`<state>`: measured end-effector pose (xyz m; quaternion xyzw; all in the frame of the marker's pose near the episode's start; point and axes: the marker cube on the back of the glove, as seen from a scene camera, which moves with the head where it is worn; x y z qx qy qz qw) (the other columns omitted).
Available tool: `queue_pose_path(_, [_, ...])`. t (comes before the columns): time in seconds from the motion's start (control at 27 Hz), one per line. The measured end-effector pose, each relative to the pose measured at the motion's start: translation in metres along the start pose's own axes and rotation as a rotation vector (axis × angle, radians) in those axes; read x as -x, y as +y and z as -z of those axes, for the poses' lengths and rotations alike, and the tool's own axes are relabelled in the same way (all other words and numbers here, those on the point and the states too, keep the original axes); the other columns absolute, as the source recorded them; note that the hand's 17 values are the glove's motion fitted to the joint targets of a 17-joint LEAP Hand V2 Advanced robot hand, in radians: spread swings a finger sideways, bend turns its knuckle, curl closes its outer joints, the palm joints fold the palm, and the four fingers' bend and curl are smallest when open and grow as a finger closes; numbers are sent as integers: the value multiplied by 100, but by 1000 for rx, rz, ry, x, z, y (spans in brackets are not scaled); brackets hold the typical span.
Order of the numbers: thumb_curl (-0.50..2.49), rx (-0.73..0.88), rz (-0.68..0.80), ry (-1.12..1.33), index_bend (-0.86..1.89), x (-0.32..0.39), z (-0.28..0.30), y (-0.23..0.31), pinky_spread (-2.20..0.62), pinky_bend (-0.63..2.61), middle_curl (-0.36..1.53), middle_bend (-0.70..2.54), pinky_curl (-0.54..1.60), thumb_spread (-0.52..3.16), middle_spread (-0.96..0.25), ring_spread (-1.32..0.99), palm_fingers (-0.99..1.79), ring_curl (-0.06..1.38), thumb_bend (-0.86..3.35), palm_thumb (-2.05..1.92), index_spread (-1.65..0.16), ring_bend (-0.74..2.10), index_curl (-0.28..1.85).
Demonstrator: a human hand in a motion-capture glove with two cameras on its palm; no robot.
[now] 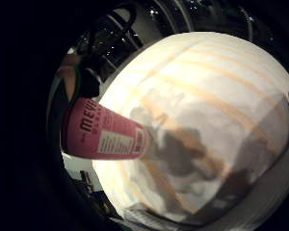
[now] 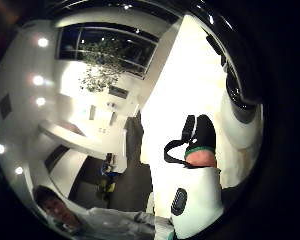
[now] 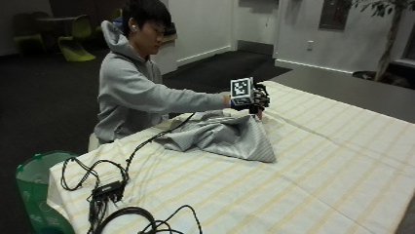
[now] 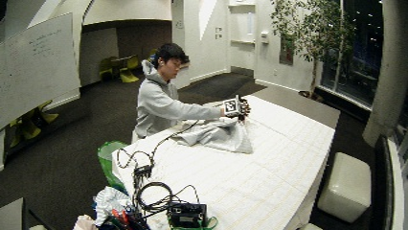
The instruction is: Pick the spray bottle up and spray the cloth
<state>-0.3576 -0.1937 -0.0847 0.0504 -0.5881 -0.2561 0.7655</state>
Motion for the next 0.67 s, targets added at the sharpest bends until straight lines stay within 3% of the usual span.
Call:
queue_pose_path(0.3, [73,77,-84,207,9,7,23,15,-2,31,45,35,38,72,-4,-4,88,39,-3,89,-20,41,45])
queue_pose_path(0.67, [68,107,-114,238,13,20,48,50,4,23,46,36,36,87,-4,-1,86,37,-3,83,-19,34,42])
